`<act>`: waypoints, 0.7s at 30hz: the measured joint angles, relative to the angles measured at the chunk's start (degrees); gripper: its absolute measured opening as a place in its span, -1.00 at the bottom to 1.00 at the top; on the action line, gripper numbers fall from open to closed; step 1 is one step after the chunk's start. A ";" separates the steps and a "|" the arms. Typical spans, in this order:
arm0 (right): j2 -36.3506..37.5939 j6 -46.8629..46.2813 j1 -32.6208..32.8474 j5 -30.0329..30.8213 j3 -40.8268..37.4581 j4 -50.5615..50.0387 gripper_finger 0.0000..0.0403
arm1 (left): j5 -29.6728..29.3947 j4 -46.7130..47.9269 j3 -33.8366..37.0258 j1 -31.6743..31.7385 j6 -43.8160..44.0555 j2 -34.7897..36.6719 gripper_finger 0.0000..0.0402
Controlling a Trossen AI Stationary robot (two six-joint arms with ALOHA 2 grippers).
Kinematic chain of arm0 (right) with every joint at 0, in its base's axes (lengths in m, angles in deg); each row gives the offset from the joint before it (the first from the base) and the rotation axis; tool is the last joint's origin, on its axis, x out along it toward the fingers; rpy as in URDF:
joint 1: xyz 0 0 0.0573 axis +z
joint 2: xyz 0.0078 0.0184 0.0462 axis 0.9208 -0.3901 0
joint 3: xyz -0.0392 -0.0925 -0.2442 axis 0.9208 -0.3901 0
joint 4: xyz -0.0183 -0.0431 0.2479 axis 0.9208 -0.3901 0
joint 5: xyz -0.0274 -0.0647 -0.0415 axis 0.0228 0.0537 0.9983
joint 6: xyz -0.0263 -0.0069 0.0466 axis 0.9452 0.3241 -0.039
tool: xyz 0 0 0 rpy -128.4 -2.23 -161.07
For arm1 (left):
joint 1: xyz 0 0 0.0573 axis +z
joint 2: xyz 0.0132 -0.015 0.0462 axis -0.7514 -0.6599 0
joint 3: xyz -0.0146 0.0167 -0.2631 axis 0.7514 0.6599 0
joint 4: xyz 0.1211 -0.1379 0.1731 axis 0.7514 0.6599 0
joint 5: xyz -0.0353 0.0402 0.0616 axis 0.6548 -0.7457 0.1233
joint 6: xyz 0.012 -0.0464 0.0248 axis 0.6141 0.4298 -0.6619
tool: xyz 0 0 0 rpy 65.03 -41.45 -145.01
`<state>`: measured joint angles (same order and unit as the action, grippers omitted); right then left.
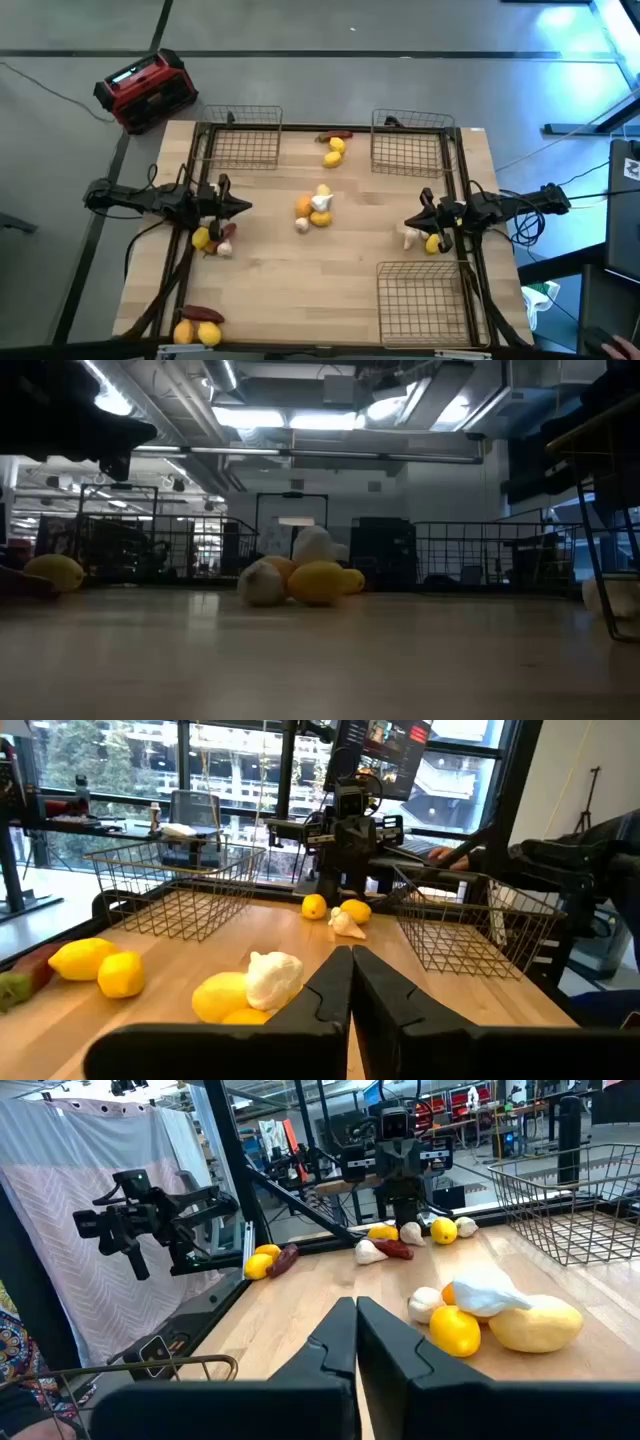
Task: Sort produce into baskets
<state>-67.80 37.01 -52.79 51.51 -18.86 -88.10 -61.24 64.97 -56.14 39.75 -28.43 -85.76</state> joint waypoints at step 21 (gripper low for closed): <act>-0.09 0.01 0.03 6.55 0.02 1.05 -0.93 | -0.01 0.00 0.01 0.01 -0.01 -0.01 -0.98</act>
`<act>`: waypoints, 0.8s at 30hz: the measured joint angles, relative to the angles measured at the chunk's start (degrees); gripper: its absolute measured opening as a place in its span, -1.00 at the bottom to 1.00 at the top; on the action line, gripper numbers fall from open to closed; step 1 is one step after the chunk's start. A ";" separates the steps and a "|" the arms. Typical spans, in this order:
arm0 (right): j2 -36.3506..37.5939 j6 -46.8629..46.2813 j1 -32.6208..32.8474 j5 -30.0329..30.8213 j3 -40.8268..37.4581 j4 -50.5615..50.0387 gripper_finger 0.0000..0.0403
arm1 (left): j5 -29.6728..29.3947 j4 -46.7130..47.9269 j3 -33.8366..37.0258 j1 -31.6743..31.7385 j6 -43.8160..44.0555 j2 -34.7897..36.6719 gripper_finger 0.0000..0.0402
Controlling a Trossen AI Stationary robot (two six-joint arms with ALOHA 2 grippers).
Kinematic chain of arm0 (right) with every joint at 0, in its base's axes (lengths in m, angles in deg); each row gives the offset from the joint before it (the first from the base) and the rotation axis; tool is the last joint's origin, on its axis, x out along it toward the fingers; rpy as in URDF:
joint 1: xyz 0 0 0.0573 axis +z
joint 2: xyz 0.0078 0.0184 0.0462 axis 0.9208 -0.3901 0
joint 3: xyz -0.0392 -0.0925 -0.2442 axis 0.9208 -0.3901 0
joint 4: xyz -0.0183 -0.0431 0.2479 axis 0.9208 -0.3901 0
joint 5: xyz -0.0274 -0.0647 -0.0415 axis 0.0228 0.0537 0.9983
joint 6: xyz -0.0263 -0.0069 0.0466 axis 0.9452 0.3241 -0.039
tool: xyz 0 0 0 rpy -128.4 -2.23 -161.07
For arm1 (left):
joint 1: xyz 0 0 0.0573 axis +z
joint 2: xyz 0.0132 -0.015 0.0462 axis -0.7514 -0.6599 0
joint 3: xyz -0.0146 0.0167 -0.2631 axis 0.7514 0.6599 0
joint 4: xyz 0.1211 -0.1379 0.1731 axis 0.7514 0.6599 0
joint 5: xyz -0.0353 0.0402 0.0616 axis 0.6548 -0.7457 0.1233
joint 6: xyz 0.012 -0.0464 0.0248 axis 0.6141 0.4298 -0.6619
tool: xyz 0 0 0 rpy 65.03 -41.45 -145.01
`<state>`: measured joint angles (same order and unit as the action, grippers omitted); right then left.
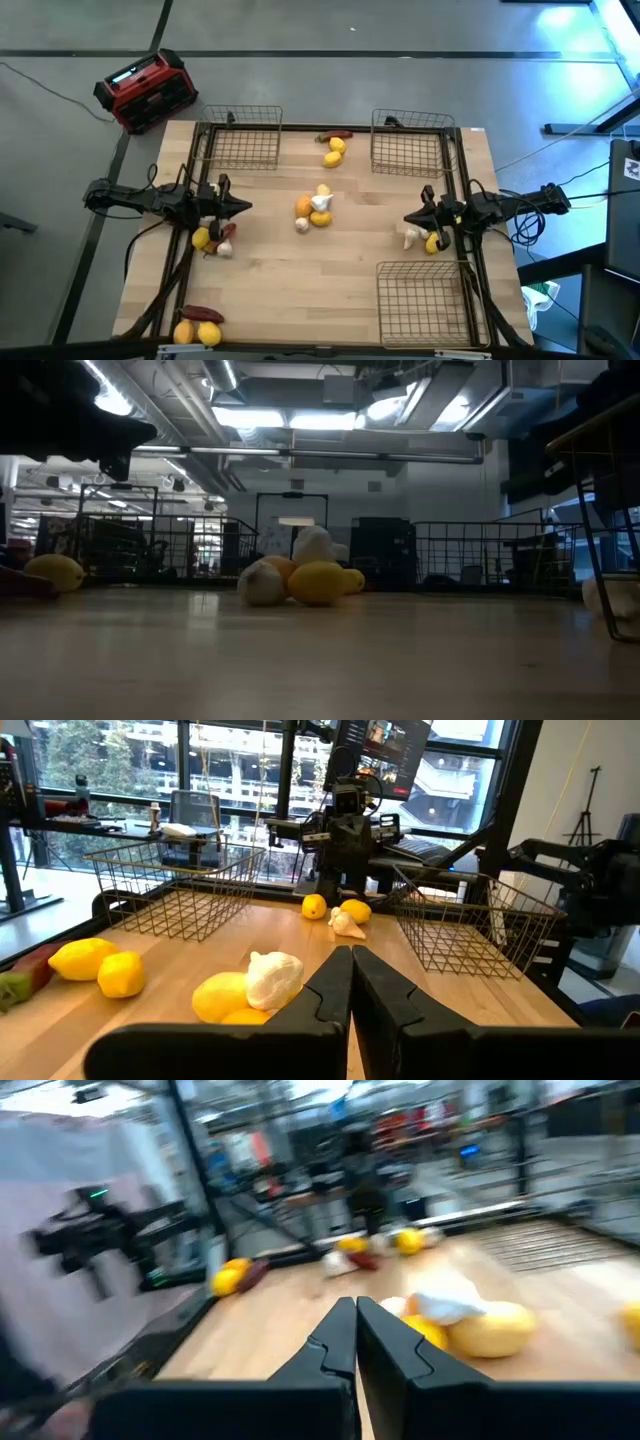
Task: Sort produce into baskets
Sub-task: Put the white garlic into the top left wire basket
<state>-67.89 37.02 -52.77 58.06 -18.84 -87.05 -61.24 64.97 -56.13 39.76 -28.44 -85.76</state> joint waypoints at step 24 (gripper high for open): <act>0.02 0.01 -0.04 2.98 -0.02 0.70 -0.93 | 0.02 0.00 0.00 0.00 0.00 0.00 -0.98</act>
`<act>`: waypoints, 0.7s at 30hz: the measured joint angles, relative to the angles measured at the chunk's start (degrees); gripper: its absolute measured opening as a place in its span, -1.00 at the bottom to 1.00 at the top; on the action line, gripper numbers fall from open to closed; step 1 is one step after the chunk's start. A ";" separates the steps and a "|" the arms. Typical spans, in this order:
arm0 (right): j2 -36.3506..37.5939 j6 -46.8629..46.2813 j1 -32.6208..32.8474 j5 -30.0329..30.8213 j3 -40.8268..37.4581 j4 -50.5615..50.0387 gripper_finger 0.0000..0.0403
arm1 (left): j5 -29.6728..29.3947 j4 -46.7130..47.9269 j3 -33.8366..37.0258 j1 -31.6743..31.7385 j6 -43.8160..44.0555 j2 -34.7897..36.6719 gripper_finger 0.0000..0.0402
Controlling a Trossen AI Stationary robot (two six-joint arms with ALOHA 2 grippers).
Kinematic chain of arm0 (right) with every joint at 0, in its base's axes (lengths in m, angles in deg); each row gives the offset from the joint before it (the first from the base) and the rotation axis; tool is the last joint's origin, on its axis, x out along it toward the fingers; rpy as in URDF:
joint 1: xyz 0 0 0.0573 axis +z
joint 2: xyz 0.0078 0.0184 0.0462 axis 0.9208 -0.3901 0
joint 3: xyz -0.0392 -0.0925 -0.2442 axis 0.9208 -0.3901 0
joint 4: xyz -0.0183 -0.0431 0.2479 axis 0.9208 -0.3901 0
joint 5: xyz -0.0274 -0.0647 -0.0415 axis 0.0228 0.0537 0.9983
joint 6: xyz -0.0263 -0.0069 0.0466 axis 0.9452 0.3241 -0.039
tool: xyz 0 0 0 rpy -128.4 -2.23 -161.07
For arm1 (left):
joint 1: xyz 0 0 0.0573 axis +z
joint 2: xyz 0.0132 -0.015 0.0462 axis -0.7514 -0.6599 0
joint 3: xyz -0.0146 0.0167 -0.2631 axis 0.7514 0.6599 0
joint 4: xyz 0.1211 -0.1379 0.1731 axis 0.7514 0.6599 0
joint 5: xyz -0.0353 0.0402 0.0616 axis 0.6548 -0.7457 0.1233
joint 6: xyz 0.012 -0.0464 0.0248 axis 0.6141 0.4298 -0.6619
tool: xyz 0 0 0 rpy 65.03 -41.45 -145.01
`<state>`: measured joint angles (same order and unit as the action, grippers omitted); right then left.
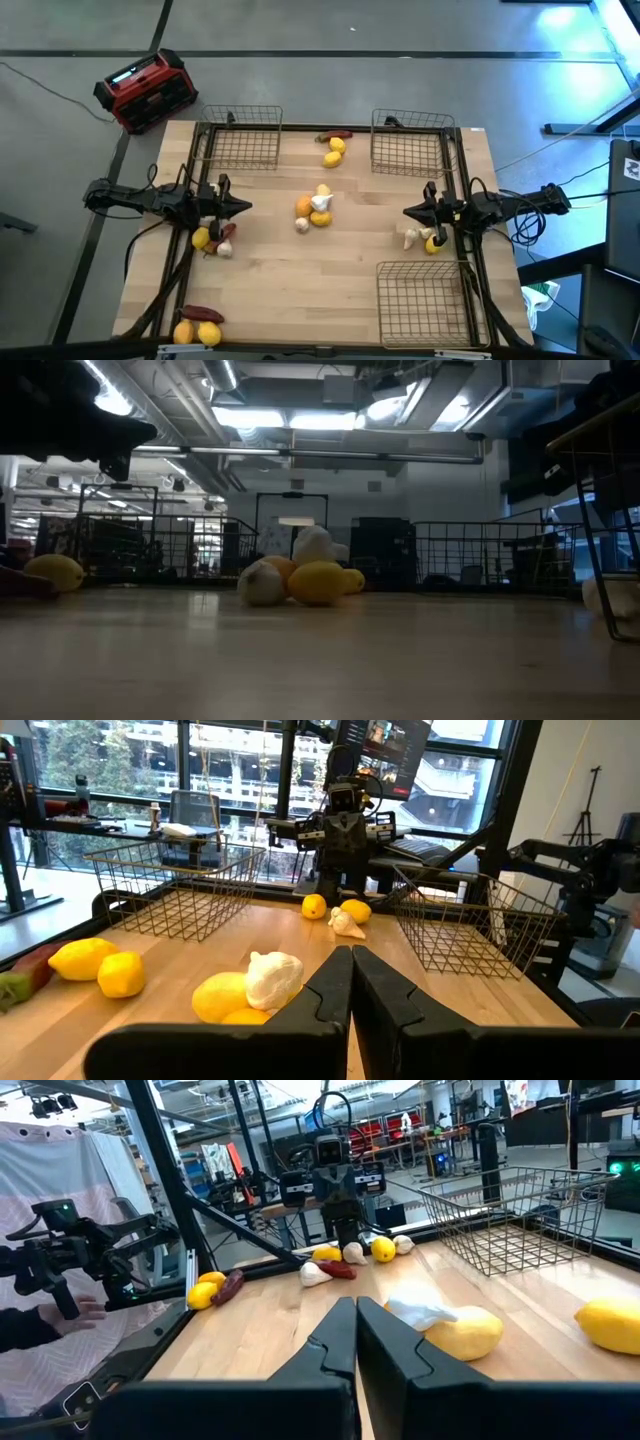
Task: Sort produce into baskets
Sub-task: Put the white garlic into the top left wire basket
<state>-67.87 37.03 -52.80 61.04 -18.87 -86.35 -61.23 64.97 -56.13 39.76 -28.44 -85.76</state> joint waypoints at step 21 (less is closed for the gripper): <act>0.00 0.52 0.00 15.51 0.02 1.45 -0.93 | -0.01 0.00 0.00 0.00 0.00 0.00 -0.98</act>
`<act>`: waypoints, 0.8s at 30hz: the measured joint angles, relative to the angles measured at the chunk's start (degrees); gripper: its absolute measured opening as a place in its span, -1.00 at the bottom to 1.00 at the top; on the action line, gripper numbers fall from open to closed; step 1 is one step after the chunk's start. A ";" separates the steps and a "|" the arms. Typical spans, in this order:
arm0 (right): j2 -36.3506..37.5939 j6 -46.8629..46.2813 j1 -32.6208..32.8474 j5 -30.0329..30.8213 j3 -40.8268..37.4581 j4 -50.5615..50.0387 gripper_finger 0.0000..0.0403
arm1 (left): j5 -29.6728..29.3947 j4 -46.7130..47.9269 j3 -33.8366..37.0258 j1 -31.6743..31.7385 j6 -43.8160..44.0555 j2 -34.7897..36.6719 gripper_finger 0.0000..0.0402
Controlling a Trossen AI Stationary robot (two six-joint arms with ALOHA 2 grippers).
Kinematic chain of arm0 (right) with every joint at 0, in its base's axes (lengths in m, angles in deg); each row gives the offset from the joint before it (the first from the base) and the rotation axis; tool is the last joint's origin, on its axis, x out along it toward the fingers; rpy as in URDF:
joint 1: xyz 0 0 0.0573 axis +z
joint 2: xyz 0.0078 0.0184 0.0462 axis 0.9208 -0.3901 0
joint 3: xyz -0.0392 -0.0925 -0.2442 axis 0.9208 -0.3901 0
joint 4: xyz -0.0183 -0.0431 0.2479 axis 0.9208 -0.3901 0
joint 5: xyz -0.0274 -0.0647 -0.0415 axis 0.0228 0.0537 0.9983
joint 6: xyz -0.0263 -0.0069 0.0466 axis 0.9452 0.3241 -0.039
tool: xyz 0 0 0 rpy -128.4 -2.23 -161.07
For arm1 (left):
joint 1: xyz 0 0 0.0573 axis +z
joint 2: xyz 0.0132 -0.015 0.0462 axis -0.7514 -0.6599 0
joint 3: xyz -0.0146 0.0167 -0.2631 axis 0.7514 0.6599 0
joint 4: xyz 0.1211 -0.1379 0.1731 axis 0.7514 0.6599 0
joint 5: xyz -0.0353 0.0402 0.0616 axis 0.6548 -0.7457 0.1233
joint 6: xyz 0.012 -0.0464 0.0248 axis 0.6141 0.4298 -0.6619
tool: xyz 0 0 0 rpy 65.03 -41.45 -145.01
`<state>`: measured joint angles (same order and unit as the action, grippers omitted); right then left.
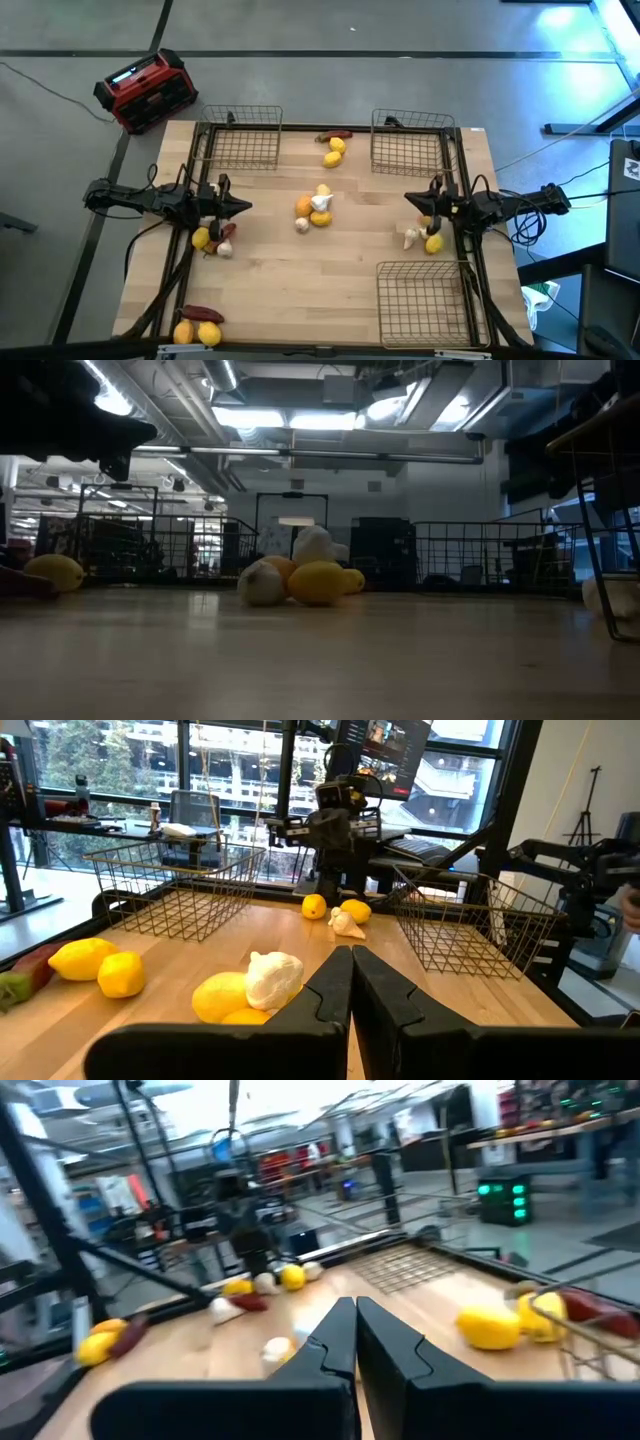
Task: Sort produce into baskets
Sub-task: Put the white garlic into the top left wire basket
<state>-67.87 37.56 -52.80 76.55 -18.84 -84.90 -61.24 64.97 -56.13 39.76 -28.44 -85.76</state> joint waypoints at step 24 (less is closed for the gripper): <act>-0.15 3.29 0.00 13.54 0.00 -0.42 -0.93 | 0.00 0.00 0.00 0.00 0.00 0.00 -0.98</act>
<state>-68.02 40.85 -52.80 90.09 -18.84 -85.32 -61.24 64.97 -56.13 39.76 -28.44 -85.76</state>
